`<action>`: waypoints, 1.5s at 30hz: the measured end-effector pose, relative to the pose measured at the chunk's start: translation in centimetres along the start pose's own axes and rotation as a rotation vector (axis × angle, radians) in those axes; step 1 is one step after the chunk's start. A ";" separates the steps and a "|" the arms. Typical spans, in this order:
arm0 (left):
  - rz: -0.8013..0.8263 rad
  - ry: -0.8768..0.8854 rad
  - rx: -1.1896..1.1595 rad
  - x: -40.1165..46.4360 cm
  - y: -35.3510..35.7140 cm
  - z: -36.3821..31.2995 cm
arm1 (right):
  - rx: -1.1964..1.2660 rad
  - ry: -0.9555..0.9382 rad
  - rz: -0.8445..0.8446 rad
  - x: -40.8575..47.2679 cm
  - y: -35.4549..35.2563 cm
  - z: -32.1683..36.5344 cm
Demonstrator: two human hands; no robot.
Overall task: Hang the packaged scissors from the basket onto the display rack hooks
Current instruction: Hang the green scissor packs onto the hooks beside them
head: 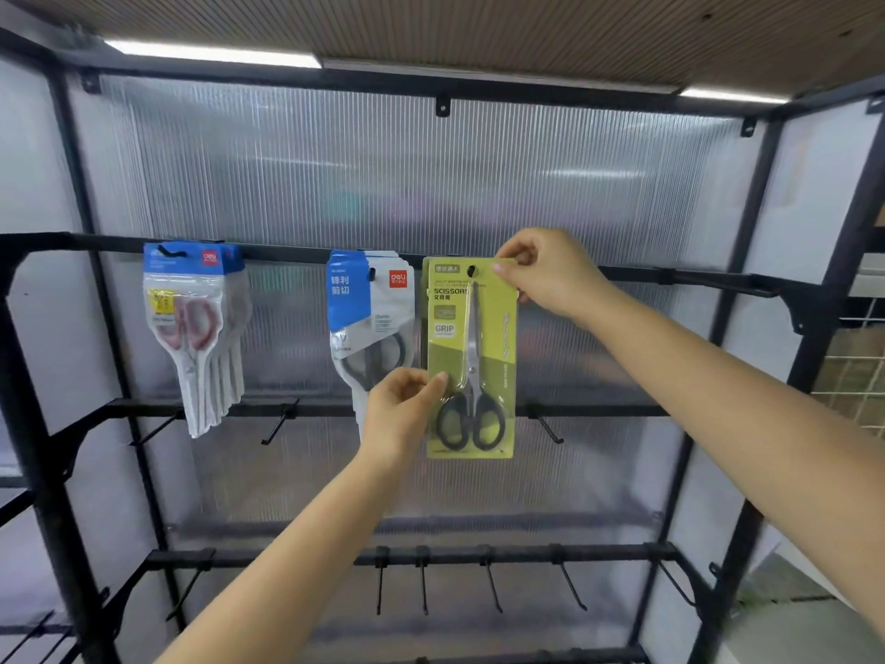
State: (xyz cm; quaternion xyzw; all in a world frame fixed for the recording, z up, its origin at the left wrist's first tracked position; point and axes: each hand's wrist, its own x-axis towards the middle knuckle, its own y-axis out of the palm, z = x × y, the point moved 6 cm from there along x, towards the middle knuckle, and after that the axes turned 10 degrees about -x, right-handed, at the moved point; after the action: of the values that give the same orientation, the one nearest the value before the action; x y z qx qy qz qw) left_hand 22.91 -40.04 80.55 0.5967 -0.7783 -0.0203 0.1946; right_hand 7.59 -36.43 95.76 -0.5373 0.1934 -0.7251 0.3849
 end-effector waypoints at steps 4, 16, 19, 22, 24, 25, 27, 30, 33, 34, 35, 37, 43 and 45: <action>-0.066 -0.044 0.030 1.1 0.2 1.5 | -0.092 -0.014 -0.050 0.5 0.8 -0.4; -0.325 -0.171 -0.080 6.3 2.8 5.8 | -0.375 -0.156 -0.112 1.0 4.1 -1.0; -0.366 -0.167 -0.048 7.8 2.6 6.2 | -0.538 -0.179 -0.018 1.4 5.3 -1.8; -0.350 -0.141 0.125 9.8 2.4 6.6 | -0.619 -0.167 0.044 1.9 6.2 -2.6; -0.358 -0.127 0.185 11.1 2.0 7.1 | -0.656 -0.165 0.068 2.4 6.7 -2.8; -0.366 -0.116 0.193 11.7 1.8 7.4 | -0.669 -0.159 0.080 2.6 7.0 -2.9; -0.392 -0.093 0.181 12.5 1.5 7.5 | -0.681 -0.139 0.104 3.2 7.5 -3.2; -0.409 -0.070 0.206 13.6 1.1 8.1 | -0.677 -0.116 0.111 3.8 8.1 -3.5; -0.426 -0.057 0.183 14.1 0.9 8.5 | -0.682 -0.112 0.107 4.2 8.6 -3.9; -0.425 -0.045 0.176 14.2 0.9 8.4 | -0.690 -0.111 0.109 4.4 8.8 -4.0; -0.425 -0.039 0.165 14.3 0.9 8.4 | -0.697 -0.108 0.115 4.5 8.9 -4.2; -0.405 -0.040 0.142 14.3 1.1 8.2 | -0.703 -0.105 0.136 4.7 9.1 -4.3; -0.348 0.002 0.331 12.5 1.7 6.2 | -0.703 -0.106 0.153 4.2 8.8 -4.3; -0.332 0.032 0.459 11.4 2.1 5.0 | -0.694 -0.093 0.141 3.4 8.4 -4.4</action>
State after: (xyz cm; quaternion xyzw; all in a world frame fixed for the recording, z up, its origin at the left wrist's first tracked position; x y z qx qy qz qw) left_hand 16.97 -51.12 79.69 0.7445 -0.6511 0.1344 0.0605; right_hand 6.02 -44.86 90.54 -0.6539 0.4468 -0.5626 0.2371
